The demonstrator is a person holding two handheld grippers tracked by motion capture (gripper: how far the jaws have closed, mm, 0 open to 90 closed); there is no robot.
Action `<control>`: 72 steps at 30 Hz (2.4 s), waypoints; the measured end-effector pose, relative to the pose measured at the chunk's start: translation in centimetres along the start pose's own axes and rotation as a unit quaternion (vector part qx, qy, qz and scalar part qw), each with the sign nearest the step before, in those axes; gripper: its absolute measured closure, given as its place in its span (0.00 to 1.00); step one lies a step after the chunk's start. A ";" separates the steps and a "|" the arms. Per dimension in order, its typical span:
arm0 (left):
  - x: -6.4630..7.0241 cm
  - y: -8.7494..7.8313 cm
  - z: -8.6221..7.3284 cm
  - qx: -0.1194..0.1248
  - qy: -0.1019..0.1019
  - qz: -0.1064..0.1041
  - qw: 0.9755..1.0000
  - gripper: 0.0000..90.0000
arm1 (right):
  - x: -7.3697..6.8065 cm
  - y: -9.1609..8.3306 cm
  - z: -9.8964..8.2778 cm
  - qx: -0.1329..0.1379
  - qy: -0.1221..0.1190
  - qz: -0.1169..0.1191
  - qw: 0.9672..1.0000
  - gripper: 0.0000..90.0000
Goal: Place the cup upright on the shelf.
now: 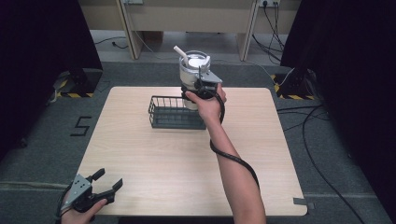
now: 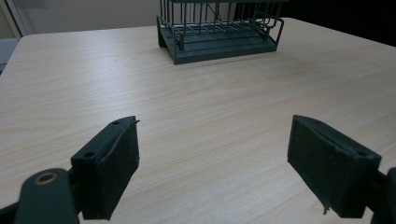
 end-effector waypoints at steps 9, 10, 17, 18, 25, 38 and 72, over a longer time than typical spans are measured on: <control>0.0 0.0 0.0 -0.001 0.002 -0.001 1.000 0.18 | -0.3 1.1 -0.5 -0.007 0.002 -0.001 1.000 0.11; 0.0 0.0 0.0 0.000 0.002 -0.002 1.000 0.18 | -0.3 1.1 -0.5 -0.007 0.002 -0.001 1.000 0.11; 0.0 0.0 0.0 0.000 0.001 -0.002 1.000 0.18 | -0.8 2.0 -0.9 -0.016 0.006 0.005 1.000 0.11; 0.0 0.0 0.0 0.000 0.001 -0.002 1.000 0.18 | -0.8 2.0 -0.9 -0.016 0.006 0.005 1.000 0.11; 0.1 0.0 0.0 0.001 0.001 -0.003 1.000 0.18 | -0.7 2.8 -1.5 -0.025 0.012 0.003 1.000 0.11; 0.1 0.0 0.0 0.000 0.002 -0.004 1.000 0.18 | -0.6 4.1 -3.3 -0.041 0.018 -0.003 0.999 0.11; 0.3 0.1 0.0 -0.002 0.007 -0.006 1.000 0.18 | -1.0 3.9 -5.3 -0.011 0.020 -0.014 1.000 0.09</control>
Point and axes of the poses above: each handheld gripper's, and its own axes: y roughly forward along the jaws, z roughly out of its top, x roughly to its right, the point moved 3 cm from there along y, roughly forward along the jaws, and after that the axes turned 10 degrees about -x, right-handed, at the moved point
